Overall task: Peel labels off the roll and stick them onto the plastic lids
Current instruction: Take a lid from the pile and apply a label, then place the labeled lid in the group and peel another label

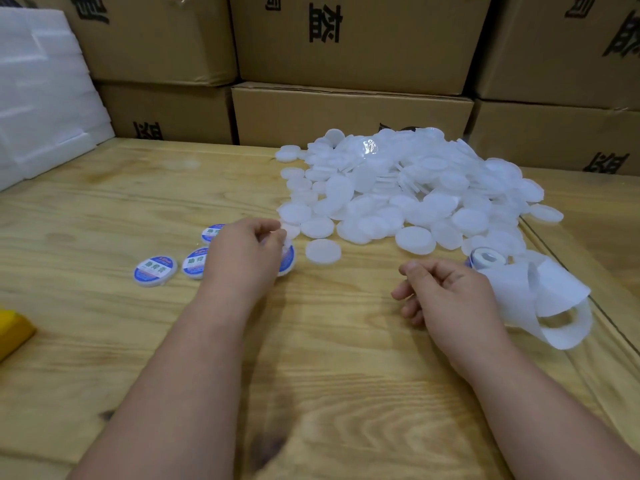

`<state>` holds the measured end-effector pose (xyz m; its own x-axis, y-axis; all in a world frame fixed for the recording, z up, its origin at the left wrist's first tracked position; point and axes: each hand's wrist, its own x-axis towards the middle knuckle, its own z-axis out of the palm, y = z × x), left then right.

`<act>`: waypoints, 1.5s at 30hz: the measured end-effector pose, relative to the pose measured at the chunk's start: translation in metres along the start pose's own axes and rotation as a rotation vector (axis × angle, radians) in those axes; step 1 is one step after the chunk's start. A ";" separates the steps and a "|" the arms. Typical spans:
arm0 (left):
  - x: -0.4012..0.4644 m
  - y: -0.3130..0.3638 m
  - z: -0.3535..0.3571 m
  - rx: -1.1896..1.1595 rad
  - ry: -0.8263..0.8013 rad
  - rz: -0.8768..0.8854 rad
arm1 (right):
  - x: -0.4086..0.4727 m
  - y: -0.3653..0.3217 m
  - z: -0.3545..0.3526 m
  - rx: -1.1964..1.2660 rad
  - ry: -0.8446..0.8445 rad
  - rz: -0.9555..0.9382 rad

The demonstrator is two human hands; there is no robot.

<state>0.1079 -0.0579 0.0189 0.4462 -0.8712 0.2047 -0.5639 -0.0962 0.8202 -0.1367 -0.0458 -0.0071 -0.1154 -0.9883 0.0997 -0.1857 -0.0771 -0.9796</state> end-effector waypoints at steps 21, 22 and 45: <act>-0.003 0.006 0.064 0.653 -0.222 0.195 | -0.024 -0.020 -0.001 -0.126 0.033 -0.362; -0.003 0.006 0.065 0.661 -0.211 0.198 | -0.025 -0.023 -0.004 -0.103 0.060 -0.404; -0.042 0.034 0.062 -0.108 -0.300 0.435 | 0.013 -0.028 -0.089 -0.905 0.086 -0.028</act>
<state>0.0267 -0.0540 0.0051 -0.0398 -0.9202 0.3894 -0.5708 0.3408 0.7470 -0.2197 -0.0450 0.0371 -0.1651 -0.9716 0.1694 -0.8807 0.0679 -0.4688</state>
